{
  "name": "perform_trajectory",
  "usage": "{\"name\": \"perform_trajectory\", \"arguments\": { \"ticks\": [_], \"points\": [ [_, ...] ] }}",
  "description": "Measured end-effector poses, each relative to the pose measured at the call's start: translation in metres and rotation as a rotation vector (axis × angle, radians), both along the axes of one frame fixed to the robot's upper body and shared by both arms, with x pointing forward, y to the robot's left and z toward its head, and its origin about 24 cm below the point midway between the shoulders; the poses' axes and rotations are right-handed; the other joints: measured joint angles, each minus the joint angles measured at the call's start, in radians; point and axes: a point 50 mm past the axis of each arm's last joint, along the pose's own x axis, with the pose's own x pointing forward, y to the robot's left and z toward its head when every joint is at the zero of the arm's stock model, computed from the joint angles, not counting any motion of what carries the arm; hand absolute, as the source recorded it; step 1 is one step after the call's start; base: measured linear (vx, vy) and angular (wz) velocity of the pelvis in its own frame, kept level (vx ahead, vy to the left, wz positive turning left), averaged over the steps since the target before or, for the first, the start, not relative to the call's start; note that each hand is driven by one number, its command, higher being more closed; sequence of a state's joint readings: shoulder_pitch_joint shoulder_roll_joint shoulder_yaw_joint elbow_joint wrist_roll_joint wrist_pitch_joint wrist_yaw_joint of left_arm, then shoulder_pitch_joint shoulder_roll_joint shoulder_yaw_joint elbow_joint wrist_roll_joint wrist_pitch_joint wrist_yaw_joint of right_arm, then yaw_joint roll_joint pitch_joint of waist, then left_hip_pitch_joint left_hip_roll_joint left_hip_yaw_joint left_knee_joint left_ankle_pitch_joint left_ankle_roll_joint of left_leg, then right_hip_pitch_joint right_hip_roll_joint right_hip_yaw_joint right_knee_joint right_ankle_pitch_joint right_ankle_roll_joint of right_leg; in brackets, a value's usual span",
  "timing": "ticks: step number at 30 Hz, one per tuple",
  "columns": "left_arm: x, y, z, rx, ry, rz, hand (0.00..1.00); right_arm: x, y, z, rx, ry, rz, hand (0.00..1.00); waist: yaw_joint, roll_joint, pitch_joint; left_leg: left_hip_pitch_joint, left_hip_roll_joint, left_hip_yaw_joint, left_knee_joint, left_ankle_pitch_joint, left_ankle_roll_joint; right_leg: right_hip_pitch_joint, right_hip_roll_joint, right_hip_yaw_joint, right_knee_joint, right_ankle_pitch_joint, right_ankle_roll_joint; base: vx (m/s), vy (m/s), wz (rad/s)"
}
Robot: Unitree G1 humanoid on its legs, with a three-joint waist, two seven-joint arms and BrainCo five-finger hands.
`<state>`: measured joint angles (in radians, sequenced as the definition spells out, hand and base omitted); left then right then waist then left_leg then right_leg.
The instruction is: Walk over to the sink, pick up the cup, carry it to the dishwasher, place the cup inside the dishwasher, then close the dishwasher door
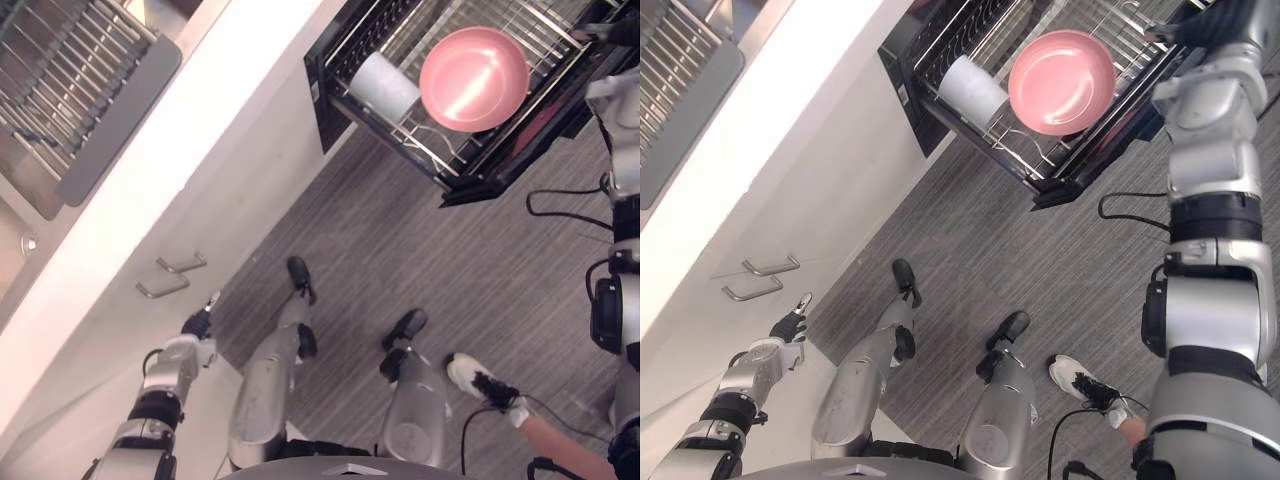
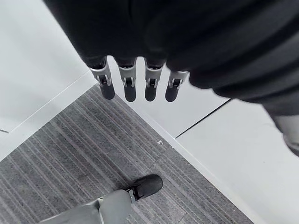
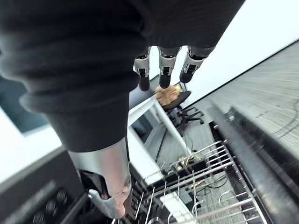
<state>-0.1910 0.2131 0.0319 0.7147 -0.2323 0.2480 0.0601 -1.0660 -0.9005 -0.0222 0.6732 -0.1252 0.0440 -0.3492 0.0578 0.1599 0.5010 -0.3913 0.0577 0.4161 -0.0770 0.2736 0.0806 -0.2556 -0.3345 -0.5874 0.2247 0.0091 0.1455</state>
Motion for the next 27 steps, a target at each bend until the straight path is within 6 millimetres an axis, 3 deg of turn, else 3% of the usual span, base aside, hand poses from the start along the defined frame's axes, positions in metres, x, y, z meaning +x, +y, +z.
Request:
{"name": "perform_trajectory", "arguments": {
  "ticks": [2, 3, 9, 12, 14, 17, 22, 25, 27],
  "points": [
    [-0.007, 0.001, -0.005, 0.000, 0.015, 0.007, 0.00, -0.008, -0.018, -0.013, 0.160, -0.040, 0.020, 0.00, -0.015, 0.000, 0.000, 0.012, 0.000, 0.005, -0.001, -0.002, -0.004, 0.004, -0.004, 0.010, 0.012, -0.011, -0.002, -0.02, -0.012, -0.06],
    [-0.011, 0.002, -0.007, 0.000, 0.027, 0.010, 0.00, -0.011, -0.027, -0.020, 0.221, -0.049, 0.019, 1.00, -0.024, 0.000, 0.000, 0.017, 0.000, 0.009, -0.001, -0.002, -0.009, 0.001, -0.007, 0.017, 0.020, -0.014, -0.003, -0.03, -0.010, -0.14],
    [-0.026, 0.000, -0.018, -0.002, 0.070, 0.003, 0.00, -0.020, -0.055, -0.064, 0.516, -0.016, 0.042, 1.00, -0.061, 0.009, -0.002, 0.024, 0.000, 0.053, -0.009, -0.010, -0.022, -0.043, -0.017, 0.078, 0.048, -0.018, -0.002, -0.03, -0.012, -0.22],
    [-0.027, -0.010, -0.021, -0.003, 0.081, -0.045, 0.00, -0.018, -0.055, -0.064, 0.544, 0.018, 0.100, 1.00, -0.066, 0.048, -0.011, 0.006, -0.006, 0.056, -0.009, -0.011, -0.025, -0.076, -0.032, 0.090, 0.066, -0.019, 0.000, -0.01, -0.010, -0.06],
    [-0.032, -0.016, -0.027, -0.005, 0.107, -0.073, 0.00, -0.012, -0.048, -0.061, 0.529, 0.059, 0.146, 1.00, -0.058, 0.073, -0.028, -0.019, -0.013, 0.063, -0.008, -0.009, -0.031, -0.118, -0.043, 0.105, 0.080, -0.018, 0.000, 0.01, -0.001, -0.09],
    [-0.041, -0.033, -0.037, -0.024, 0.160, -0.120, 0.00, 0.002, -0.036, -0.063, 0.483, 0.164, 0.212, 1.00, -0.022, 0.101, -0.049, -0.033, -0.029, 0.070, -0.003, -0.003, -0.034, -0.166, -0.061, 0.145, 0.096, -0.009, 0.011, 0.06, 0.000, -0.20],
    [-0.049, -0.057, -0.045, -0.073, 0.184, -0.180, 0.00, 0.015, -0.012, -0.044, 0.317, 0.256, 0.267, 1.00, 0.021, 0.156, -0.089, -0.060, -0.063, -0.019, -0.003, 0.003, -0.040, -0.203, -0.091, 0.156, 0.111, -0.005, 0.020, 0.06, -0.002, 0.03],
    [-0.049, -0.065, -0.045, -0.089, 0.183, -0.213, 0.00, 0.020, -0.002, -0.035, 0.228, 0.299, 0.258, 1.00, 0.035, 0.167, -0.097, -0.062, -0.084, -0.060, -0.003, -0.006, -0.053, -0.203, -0.117, 0.143, 0.143, -0.027, 0.024, 0.04, 0.023, 0.25],
    [-0.051, -0.068, -0.047, -0.099, 0.191, -0.227, 0.00, 0.020, -0.007, -0.034, 0.227, 0.315, 0.219, 1.00, 0.039, 0.168, -0.098, -0.062, -0.096, -0.077, -0.003, -0.007, -0.053, -0.202, -0.136, 0.135, 0.168, -0.043, 0.026, 0.00, 0.029, 0.28]
  ]
}}
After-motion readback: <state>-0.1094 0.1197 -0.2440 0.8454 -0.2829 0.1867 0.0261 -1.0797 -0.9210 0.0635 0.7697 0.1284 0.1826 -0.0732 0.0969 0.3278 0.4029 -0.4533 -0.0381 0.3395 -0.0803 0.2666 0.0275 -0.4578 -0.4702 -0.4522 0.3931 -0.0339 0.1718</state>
